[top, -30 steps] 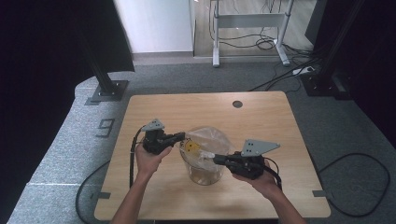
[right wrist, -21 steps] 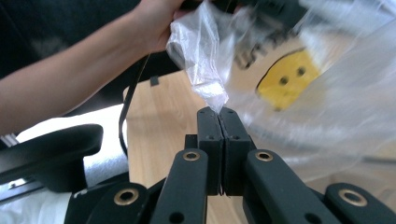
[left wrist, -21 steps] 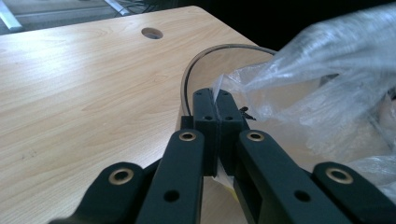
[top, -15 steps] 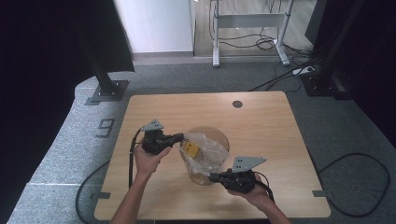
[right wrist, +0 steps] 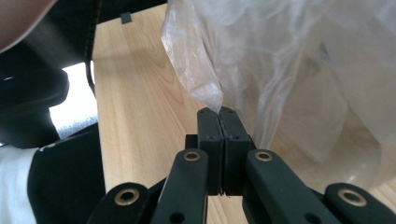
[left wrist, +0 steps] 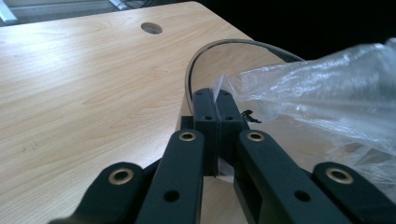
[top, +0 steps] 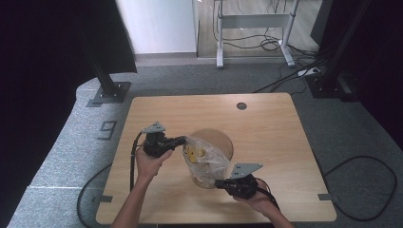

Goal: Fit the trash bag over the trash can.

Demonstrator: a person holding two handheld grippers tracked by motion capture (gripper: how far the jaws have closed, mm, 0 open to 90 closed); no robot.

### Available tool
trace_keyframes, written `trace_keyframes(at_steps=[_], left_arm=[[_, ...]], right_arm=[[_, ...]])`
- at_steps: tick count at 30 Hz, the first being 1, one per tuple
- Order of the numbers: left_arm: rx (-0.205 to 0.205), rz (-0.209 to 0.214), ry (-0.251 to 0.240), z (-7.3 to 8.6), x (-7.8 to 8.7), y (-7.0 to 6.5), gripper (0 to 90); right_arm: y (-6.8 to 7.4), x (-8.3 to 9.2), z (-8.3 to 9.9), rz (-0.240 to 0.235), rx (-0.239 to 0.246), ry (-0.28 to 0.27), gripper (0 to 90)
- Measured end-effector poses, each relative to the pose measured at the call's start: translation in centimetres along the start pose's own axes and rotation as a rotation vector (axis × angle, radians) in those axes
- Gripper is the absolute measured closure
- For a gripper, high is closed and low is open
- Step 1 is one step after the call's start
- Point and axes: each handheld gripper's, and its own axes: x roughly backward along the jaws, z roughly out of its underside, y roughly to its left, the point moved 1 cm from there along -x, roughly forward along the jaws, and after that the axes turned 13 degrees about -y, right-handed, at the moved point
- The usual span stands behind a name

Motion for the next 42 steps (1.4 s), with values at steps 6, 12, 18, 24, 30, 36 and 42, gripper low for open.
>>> trace_keyframes(at_steps=[6,12,18,24,30,36,42], left_arm=[[-0.007,0.008,0.004,0.1,-0.1,-0.3,89.9],[-0.009,0.006,-0.003,0.2,0.1,-0.3,89.9],[-0.008,0.005,-0.011,0.3,0.2,-0.3,89.9],[-0.006,0.007,-0.018,0.4,0.2,-0.4,89.9],[-0.007,0.01,-0.022,0.3,0.1,-0.4,89.9],[-0.014,0.012,-0.037,0.3,0.5,-0.4,89.9],[0.012,0.018,-0.048,0.5,0.9,0.4,89.9]], right_arm=[[0.1,0.4,0.0,0.021,-0.007,0.0,72.2],[1.5,3.1,-1.3,0.051,-0.02,-0.112,54.7],[2.8,6.9,-3.9,0.112,0.005,-0.237,48.9],[1.6,8.0,-6.3,0.244,-0.028,-0.293,44.0],[-0.5,6.6,-8.2,0.244,-0.042,-0.283,50.1],[-2.0,4.8,-8.8,0.301,-0.02,-0.209,80.7],[-6.3,4.3,-8.8,0.357,-0.12,-0.222,87.4]])
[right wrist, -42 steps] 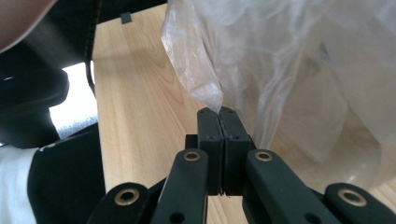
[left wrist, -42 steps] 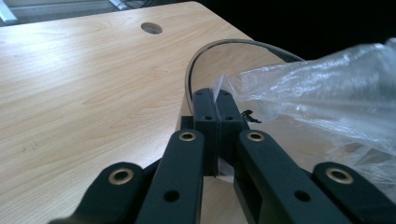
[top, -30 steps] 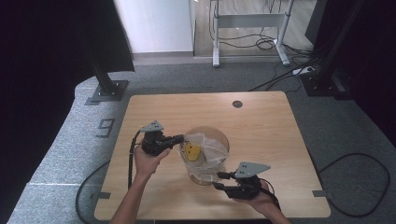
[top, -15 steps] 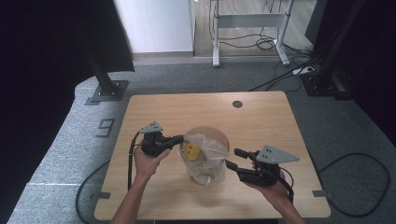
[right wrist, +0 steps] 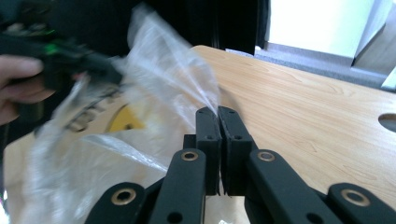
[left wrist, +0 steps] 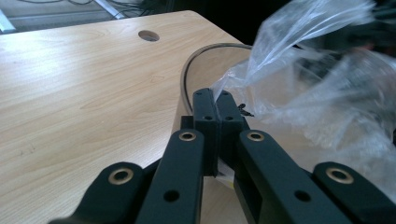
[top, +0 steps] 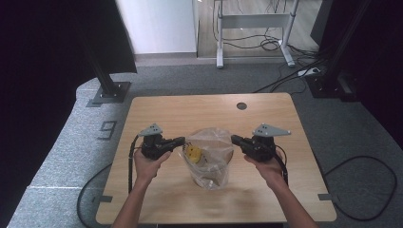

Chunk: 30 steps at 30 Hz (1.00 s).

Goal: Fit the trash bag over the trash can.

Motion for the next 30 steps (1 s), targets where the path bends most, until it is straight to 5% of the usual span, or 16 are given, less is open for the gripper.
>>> trace_keyframes(at_steps=[9,11,19,30], left_arm=[[0.027,0.015,-0.008,0.2,0.1,0.7,89.4],[0.034,0.044,0.01,0.2,0.0,0.7,87.6],[0.042,0.02,0.004,0.2,0.1,1.0,87.8],[0.08,-0.008,0.023,1.1,-0.2,1.6,88.6]], right_arm=[[-2.8,-3.2,0.0,0.036,-0.029,0.006,88.8],[-3.0,-3.6,0.1,0.042,-0.027,0.011,88.7],[-4.2,-5.6,0.9,0.048,-0.041,0.047,88.7],[-4.1,-6.9,1.9,0.042,0.012,0.099,88.5]])
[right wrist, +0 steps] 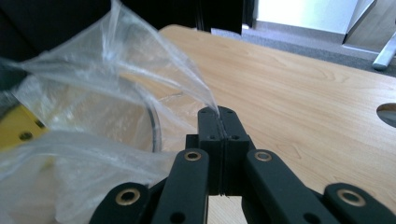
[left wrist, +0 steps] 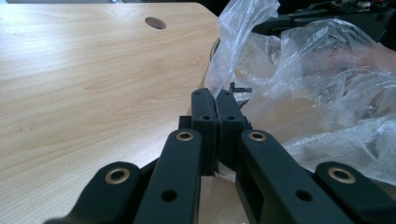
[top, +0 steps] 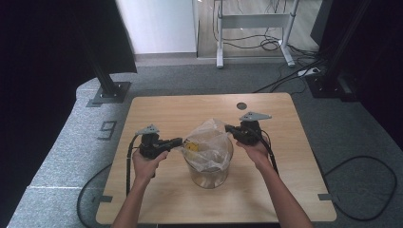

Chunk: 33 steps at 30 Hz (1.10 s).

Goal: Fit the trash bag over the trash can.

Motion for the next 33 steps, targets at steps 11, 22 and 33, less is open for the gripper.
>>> trace_keyframes(at_steps=[11,22,33], left_arm=[[-0.001,-0.003,0.018,0.2,-0.4,0.0,88.6],[-0.001,-0.02,0.037,0.2,-0.7,0.1,88.5],[0.001,-0.017,0.045,0.5,-0.6,0.2,88.2]], right_arm=[[0.0,-1.1,0.8,-0.025,-0.008,0.088,88.5],[-0.6,-1.6,1.5,-0.064,-0.057,0.154,88.3],[-0.8,-1.3,2.3,-0.026,-0.031,0.195,83.8]])
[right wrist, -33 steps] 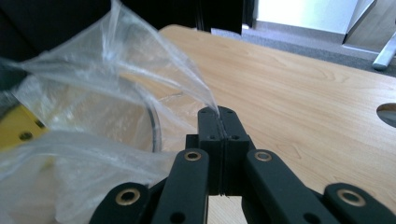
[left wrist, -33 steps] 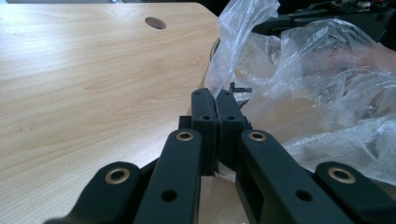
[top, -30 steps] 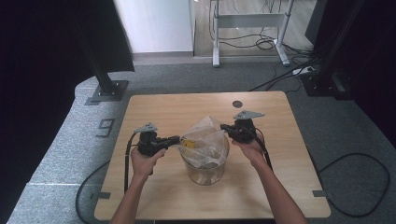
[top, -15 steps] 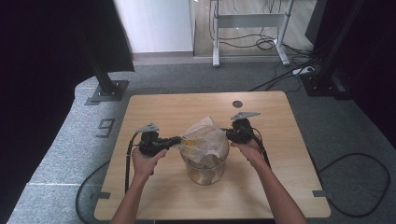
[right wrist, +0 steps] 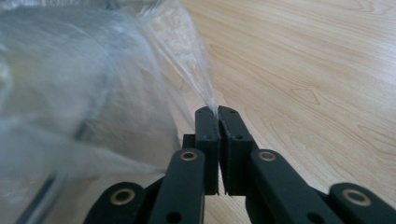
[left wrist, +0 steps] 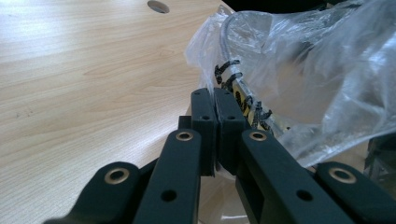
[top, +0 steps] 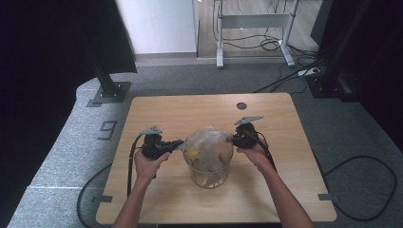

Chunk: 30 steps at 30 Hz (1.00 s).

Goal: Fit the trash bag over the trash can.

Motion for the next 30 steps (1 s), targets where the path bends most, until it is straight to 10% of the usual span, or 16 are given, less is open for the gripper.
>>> trace_keyframes(at_steps=[9,17,30], left_arm=[[-0.002,0.005,-0.018,-0.1,0.1,-0.2,87.1],[-0.007,0.008,-0.021,-0.1,0.0,-0.3,87.0],[-0.024,0.003,-0.023,0.0,0.1,-0.5,87.3]], right_arm=[[-1.0,4.0,-0.8,0.002,-0.092,-0.181,59.4],[-0.4,7.7,-1.5,-0.044,-0.067,-0.263,54.1],[6.4,13.3,-1.4,-0.223,0.062,-0.252,42.8]])
